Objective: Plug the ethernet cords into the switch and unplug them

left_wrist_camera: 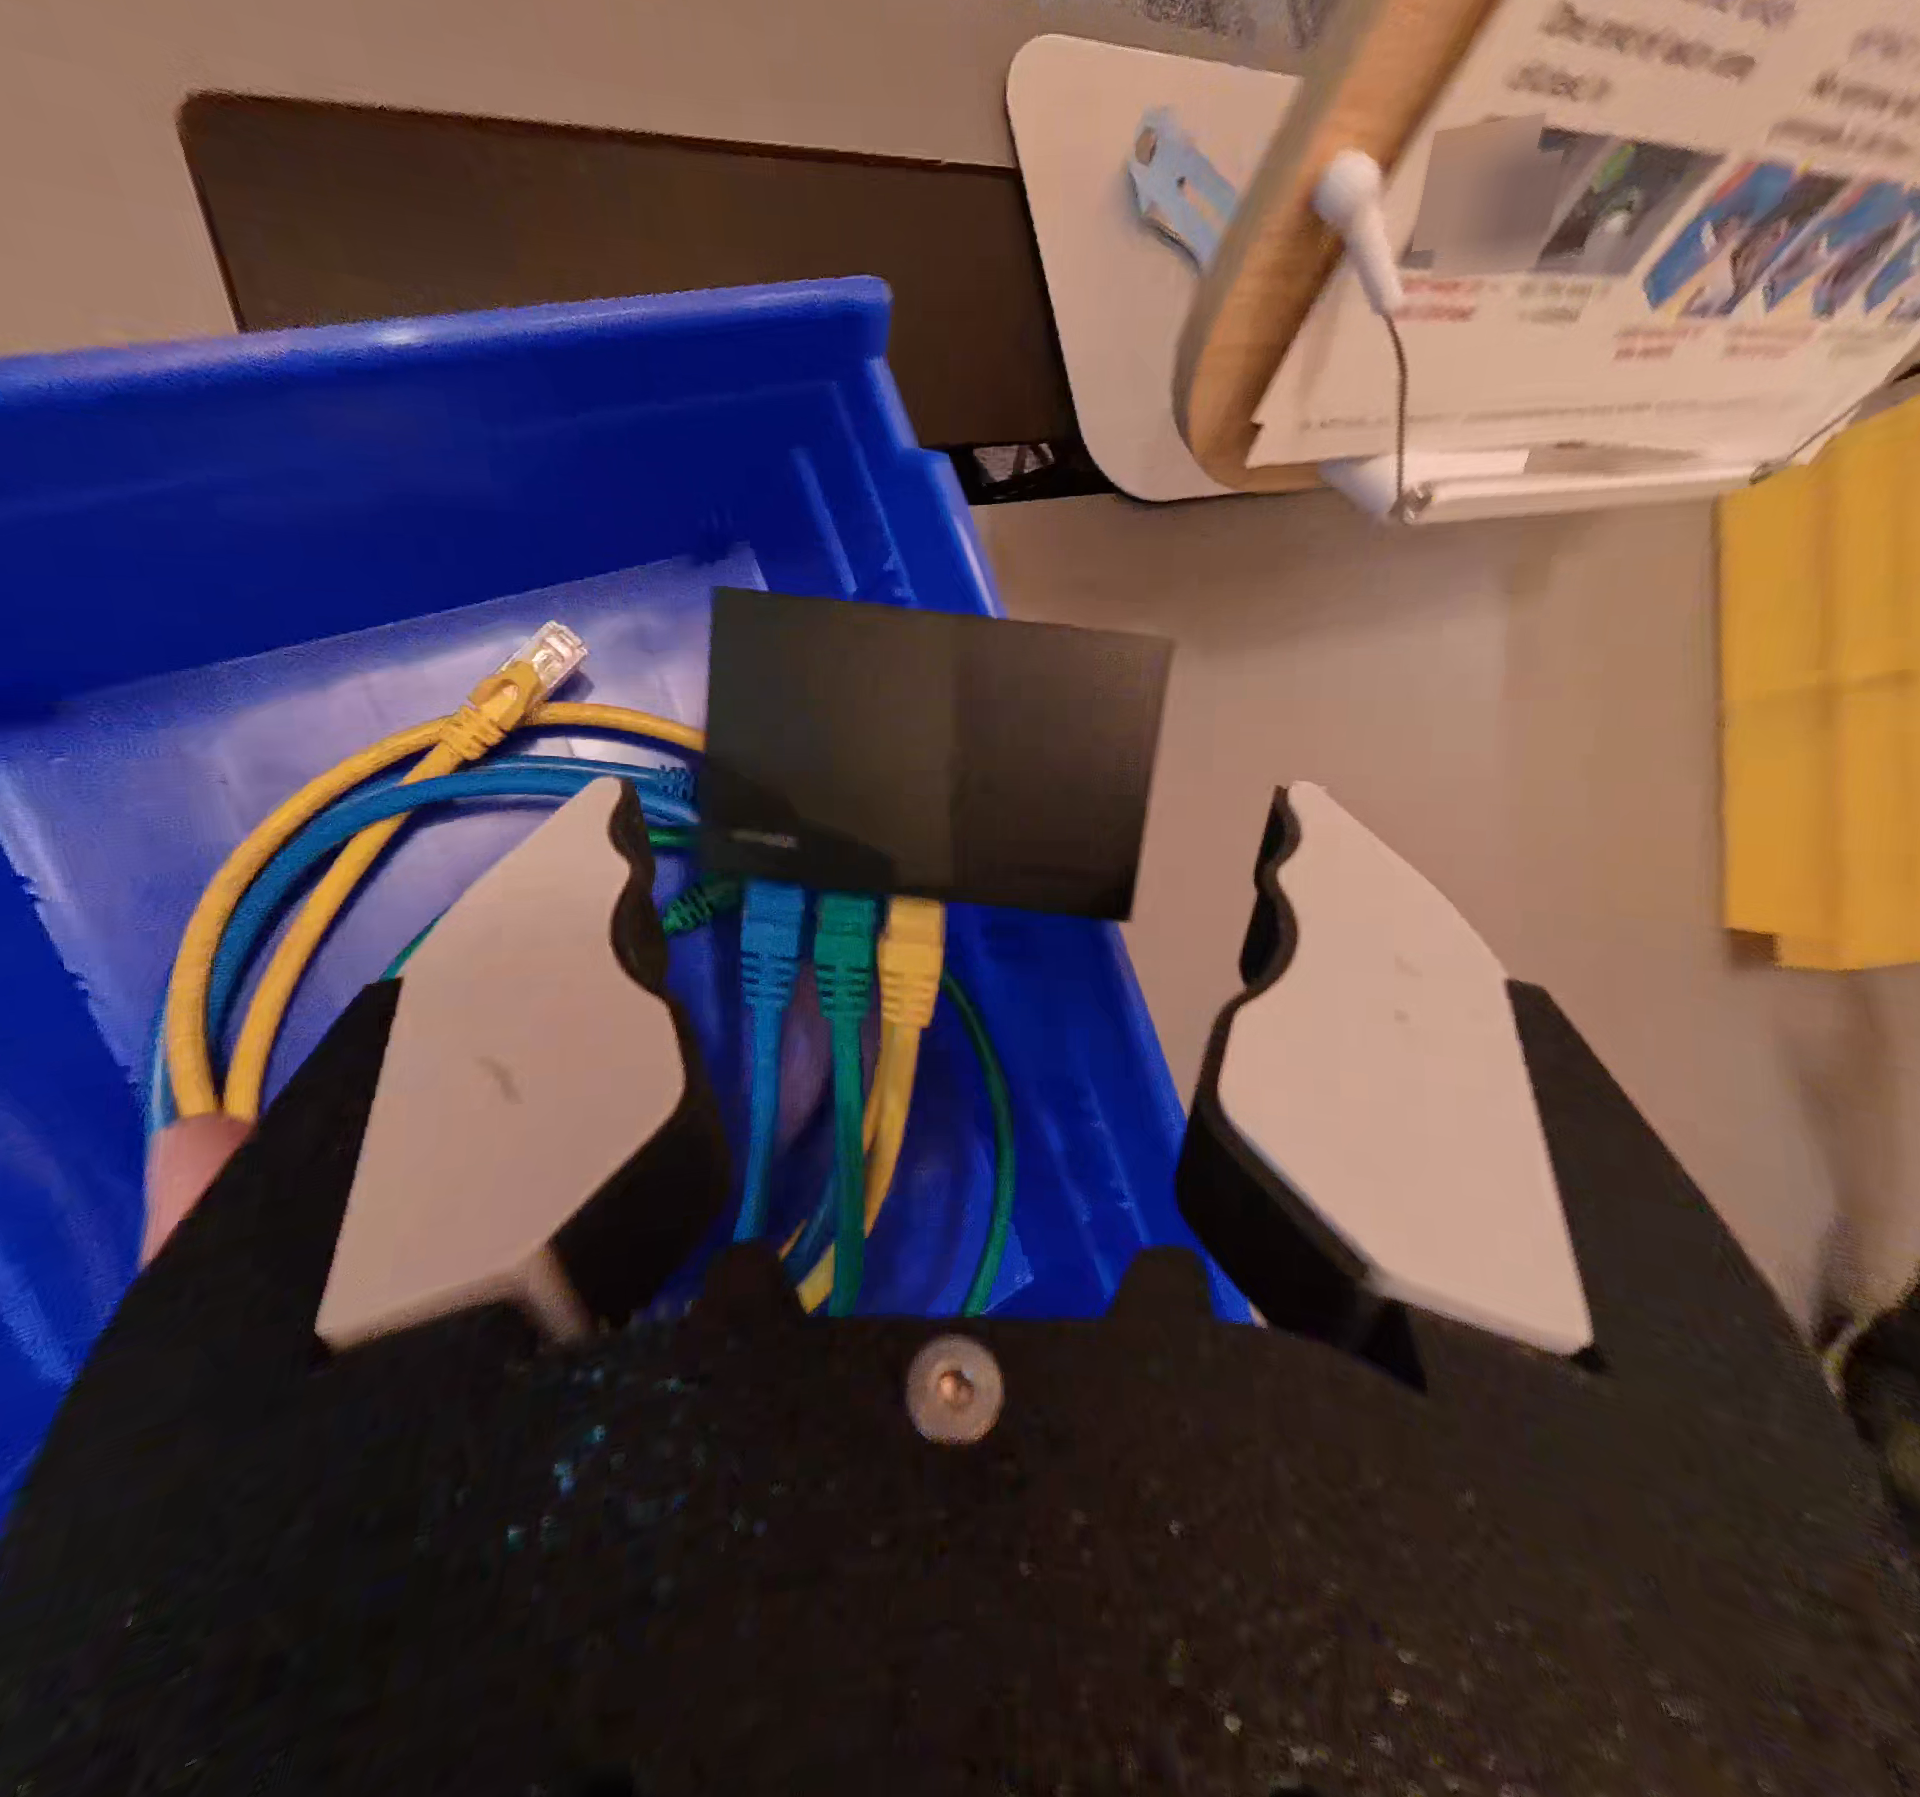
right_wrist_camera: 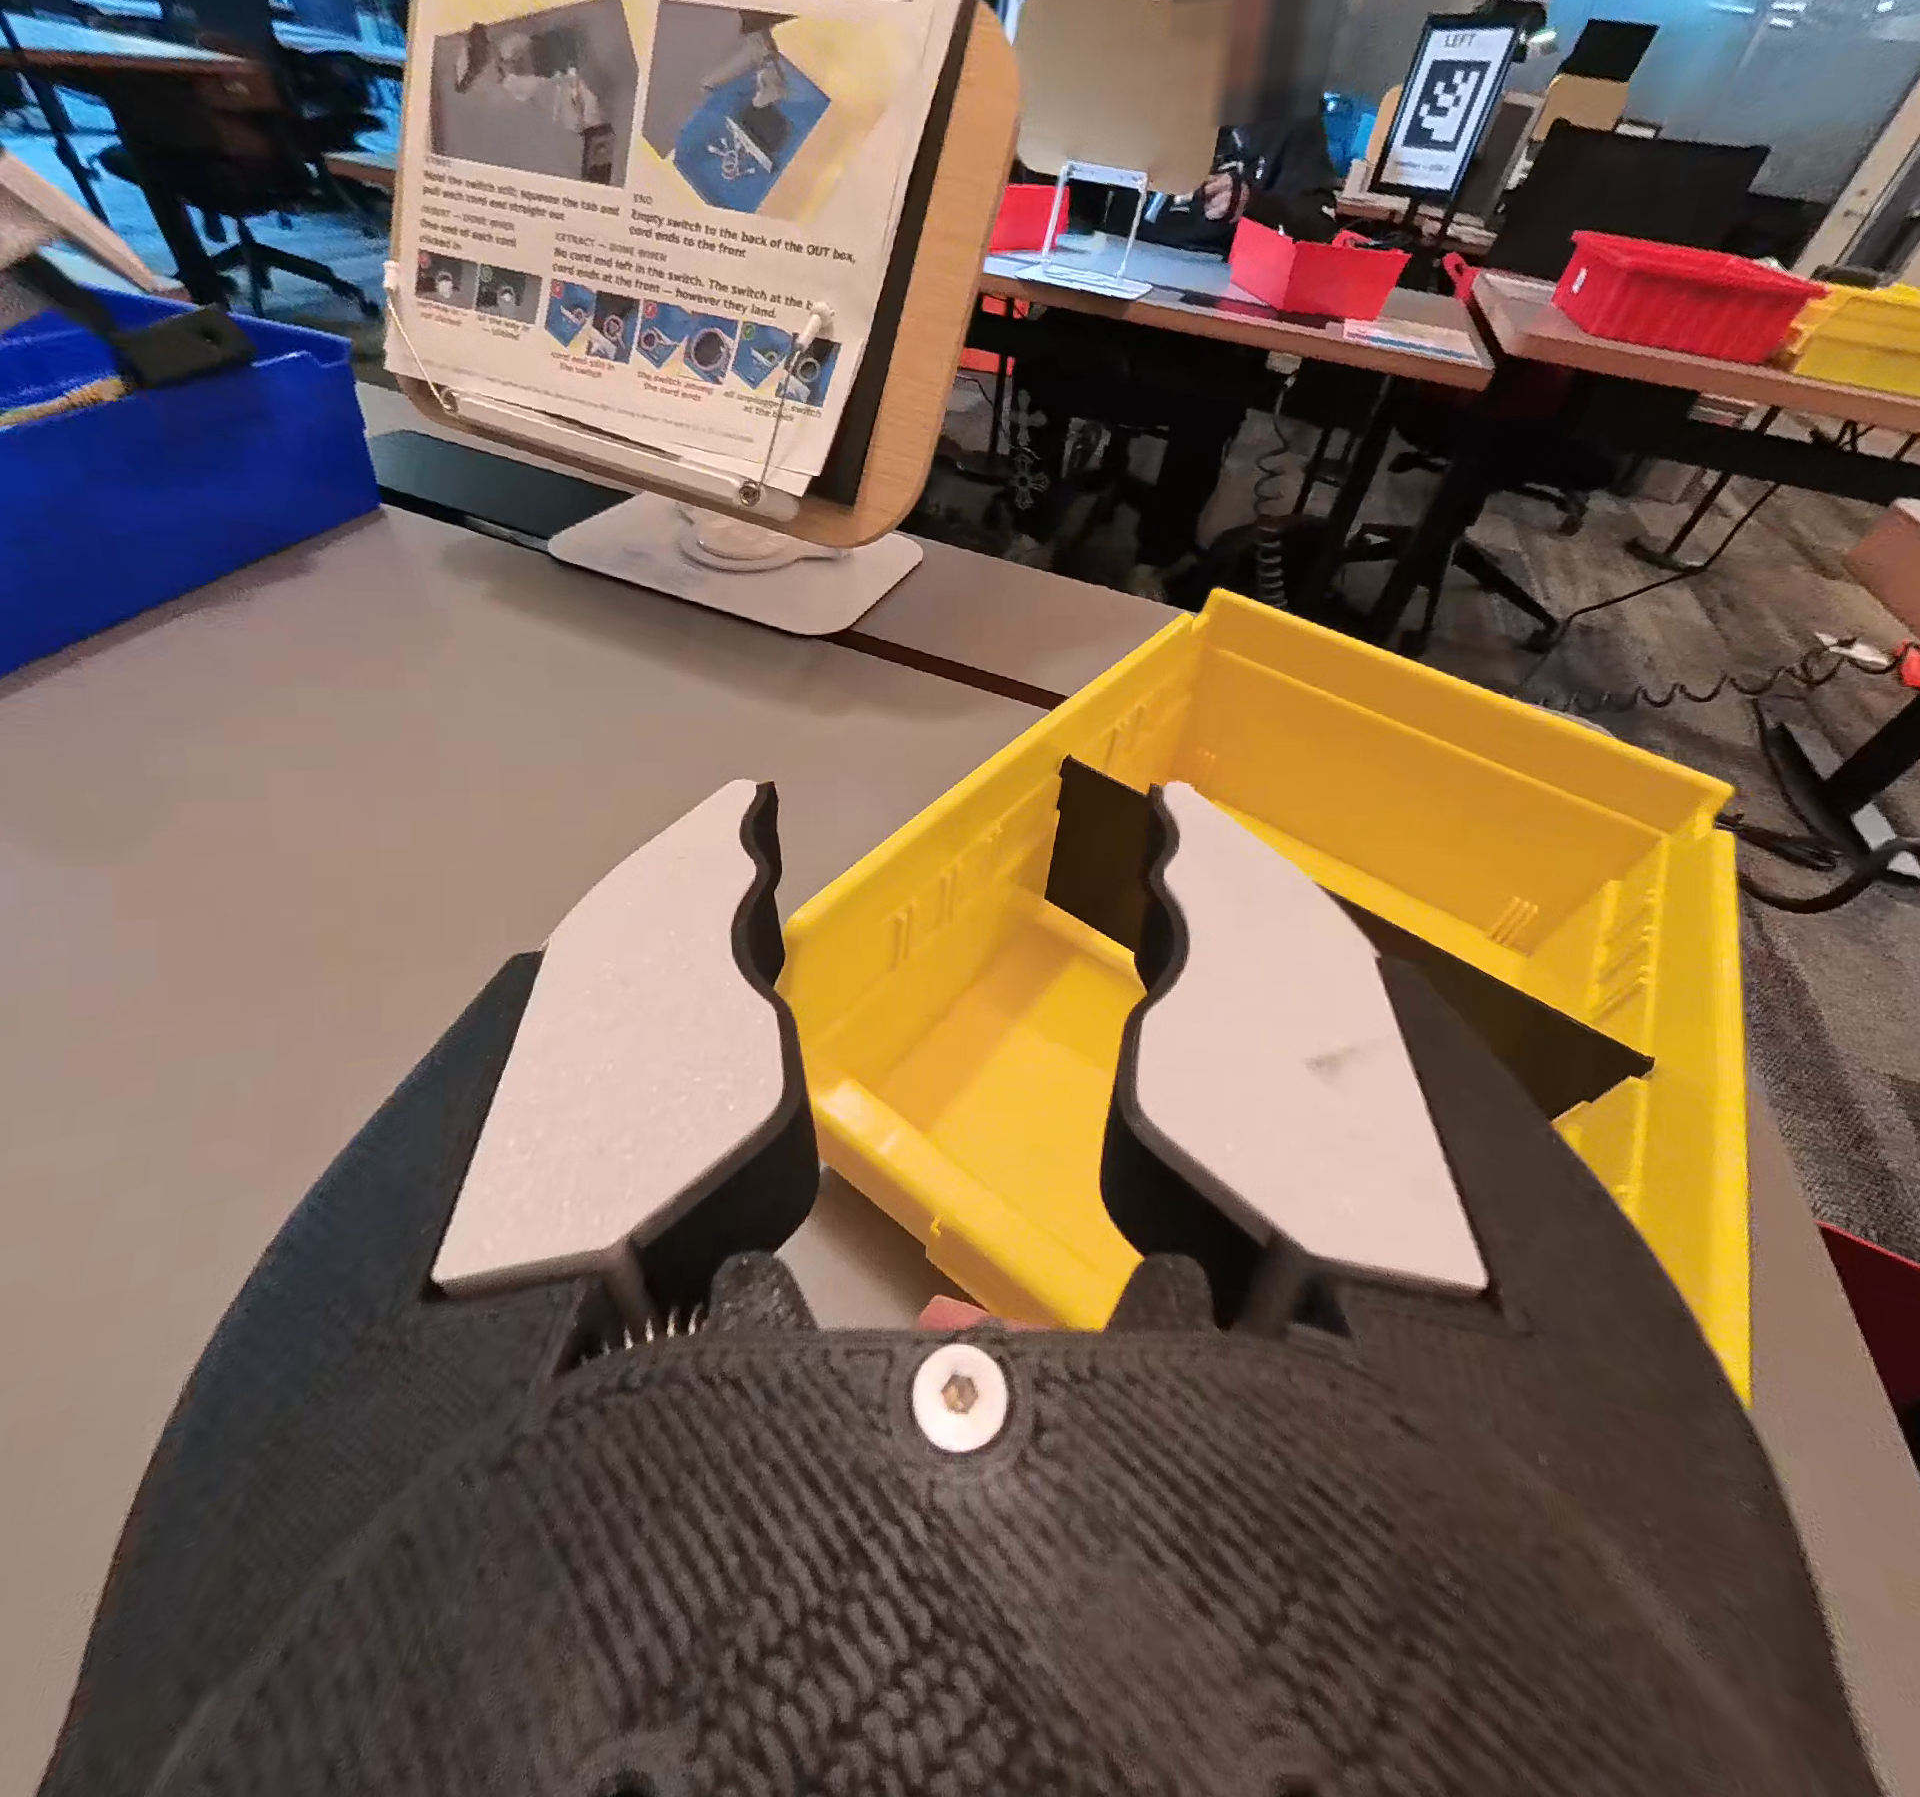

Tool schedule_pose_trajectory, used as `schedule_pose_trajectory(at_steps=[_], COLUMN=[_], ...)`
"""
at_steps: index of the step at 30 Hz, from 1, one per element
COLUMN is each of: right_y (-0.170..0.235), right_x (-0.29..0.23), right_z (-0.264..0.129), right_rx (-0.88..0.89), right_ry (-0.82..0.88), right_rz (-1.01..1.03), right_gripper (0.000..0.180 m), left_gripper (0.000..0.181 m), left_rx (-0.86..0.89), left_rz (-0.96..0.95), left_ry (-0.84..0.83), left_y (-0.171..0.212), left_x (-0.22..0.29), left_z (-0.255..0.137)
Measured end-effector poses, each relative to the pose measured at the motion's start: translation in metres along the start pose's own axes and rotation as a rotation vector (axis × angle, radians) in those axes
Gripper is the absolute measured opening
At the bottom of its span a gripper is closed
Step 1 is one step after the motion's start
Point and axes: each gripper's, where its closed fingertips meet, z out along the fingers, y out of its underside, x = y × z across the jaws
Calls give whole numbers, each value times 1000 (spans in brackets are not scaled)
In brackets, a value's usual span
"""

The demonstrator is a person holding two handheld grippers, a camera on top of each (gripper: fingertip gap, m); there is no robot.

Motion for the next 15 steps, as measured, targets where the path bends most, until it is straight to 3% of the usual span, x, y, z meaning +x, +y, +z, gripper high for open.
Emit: schedule_pose_trajectory(at_steps=[1,10,12,15], right_y=[1,12,10,6], right_x=[2,-6,-12,-23], right_z=[0,6,8,11], right_rx=[2,-43,-39,-34], right_ry=[3,-49,-64,-91], right_rz=[9,12,13,-5], right_gripper=[67,67,67,66], left_gripper=[109,121,104,103], left_rx=[-11,-228,-242,-251], left_rz=[-11,94,74,112], left_ry=[10,-15,64,64], left_y=[-1,14,17,18], left_x=[-4,-10,-2,-1], left_z=[3,34,36,33])
